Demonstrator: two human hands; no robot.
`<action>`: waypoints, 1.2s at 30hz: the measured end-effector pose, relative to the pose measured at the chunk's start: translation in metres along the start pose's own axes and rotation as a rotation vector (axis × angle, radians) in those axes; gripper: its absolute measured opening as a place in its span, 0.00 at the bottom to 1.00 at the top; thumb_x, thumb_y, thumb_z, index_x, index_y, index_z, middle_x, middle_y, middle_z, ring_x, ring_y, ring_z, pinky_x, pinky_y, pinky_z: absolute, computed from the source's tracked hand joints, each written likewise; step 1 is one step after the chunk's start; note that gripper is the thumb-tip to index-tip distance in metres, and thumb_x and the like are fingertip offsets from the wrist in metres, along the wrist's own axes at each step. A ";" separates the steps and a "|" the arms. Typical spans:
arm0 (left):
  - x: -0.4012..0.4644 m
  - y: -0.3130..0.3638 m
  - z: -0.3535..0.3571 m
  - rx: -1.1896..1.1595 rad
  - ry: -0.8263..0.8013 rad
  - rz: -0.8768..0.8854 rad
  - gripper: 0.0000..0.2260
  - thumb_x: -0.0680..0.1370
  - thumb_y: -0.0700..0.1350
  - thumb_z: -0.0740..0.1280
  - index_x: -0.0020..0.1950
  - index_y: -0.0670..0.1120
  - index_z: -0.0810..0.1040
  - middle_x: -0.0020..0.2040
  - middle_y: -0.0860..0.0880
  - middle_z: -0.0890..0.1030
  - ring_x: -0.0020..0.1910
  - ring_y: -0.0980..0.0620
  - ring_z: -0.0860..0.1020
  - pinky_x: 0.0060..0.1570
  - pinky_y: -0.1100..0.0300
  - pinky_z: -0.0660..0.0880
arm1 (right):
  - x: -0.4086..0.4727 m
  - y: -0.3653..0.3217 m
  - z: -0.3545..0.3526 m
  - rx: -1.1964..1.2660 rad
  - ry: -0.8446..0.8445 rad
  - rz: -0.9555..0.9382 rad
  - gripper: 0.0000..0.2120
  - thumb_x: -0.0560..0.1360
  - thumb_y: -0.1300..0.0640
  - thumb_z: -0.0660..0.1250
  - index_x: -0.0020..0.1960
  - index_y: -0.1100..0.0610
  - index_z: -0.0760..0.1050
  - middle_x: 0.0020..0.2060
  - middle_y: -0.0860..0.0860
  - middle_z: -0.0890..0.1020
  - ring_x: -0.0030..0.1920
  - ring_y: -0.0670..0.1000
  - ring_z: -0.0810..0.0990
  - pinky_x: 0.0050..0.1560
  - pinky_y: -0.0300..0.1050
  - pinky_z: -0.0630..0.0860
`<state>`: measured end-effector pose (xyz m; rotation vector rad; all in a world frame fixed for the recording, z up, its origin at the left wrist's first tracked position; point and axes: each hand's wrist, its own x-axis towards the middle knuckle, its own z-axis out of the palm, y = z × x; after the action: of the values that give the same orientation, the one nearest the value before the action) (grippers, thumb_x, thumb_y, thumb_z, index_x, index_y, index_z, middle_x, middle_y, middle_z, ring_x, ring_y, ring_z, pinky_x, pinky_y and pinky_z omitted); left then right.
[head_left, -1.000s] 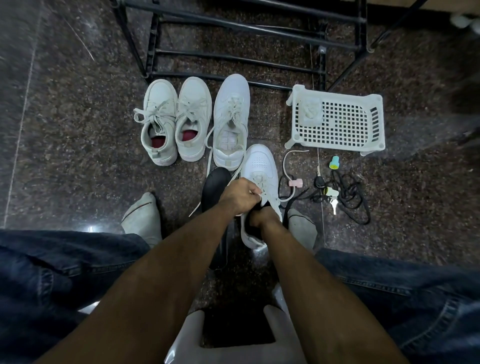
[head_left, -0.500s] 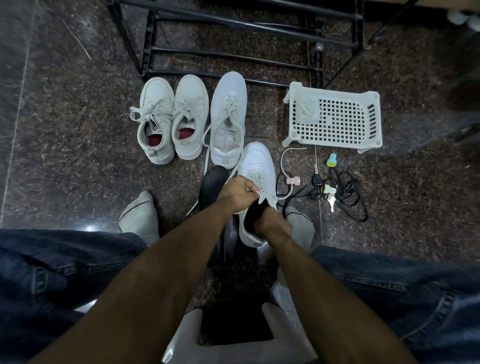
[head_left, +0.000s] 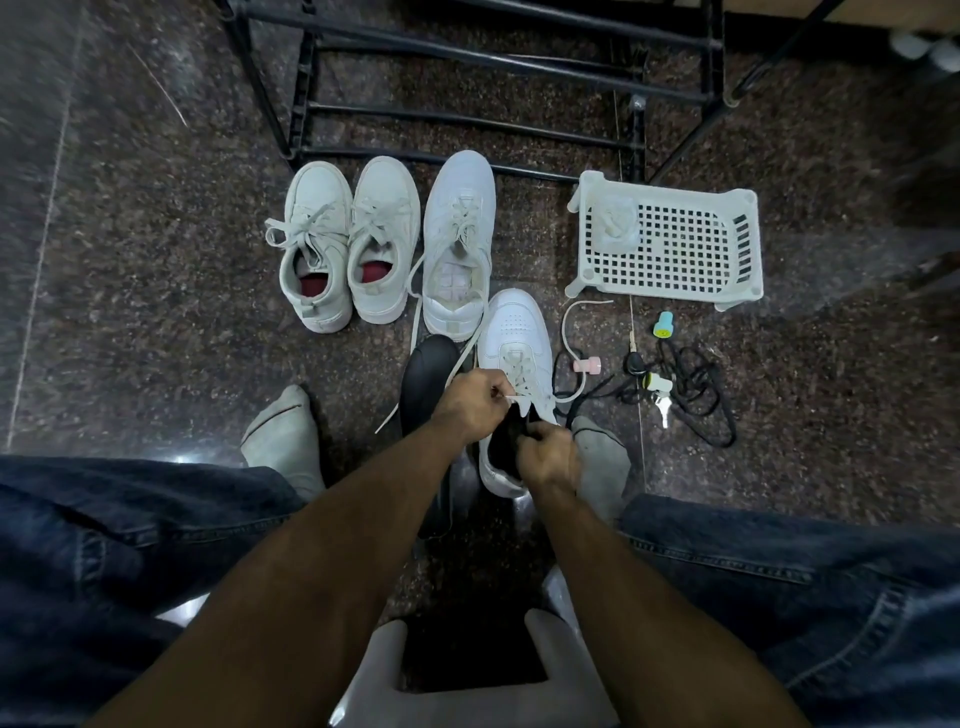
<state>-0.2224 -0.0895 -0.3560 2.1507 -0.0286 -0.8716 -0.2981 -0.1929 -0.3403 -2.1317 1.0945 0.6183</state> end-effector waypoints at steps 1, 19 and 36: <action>0.000 0.000 0.001 -0.003 -0.001 0.002 0.07 0.77 0.40 0.67 0.42 0.52 0.79 0.50 0.49 0.84 0.49 0.51 0.81 0.53 0.58 0.78 | 0.003 0.001 -0.003 0.097 -0.040 0.008 0.11 0.72 0.61 0.66 0.51 0.52 0.84 0.45 0.53 0.84 0.48 0.57 0.80 0.47 0.45 0.75; 0.001 0.001 0.007 -0.090 0.024 -0.020 0.05 0.77 0.40 0.67 0.45 0.50 0.79 0.48 0.50 0.82 0.44 0.52 0.79 0.42 0.65 0.72 | 0.006 -0.001 -0.032 0.540 -0.064 -0.006 0.13 0.67 0.71 0.67 0.28 0.57 0.77 0.28 0.53 0.77 0.33 0.51 0.74 0.36 0.41 0.69; -0.003 -0.004 0.019 -0.064 -0.002 0.011 0.04 0.77 0.39 0.67 0.49 0.45 0.81 0.53 0.47 0.82 0.53 0.50 0.80 0.57 0.57 0.77 | 0.011 -0.015 -0.065 0.261 -0.145 0.059 0.11 0.64 0.66 0.68 0.26 0.58 0.71 0.17 0.48 0.70 0.22 0.51 0.67 0.25 0.40 0.62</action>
<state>-0.2369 -0.0983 -0.3652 2.0880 -0.0129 -0.8575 -0.2722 -0.2398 -0.2990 -1.8092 1.0966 0.6114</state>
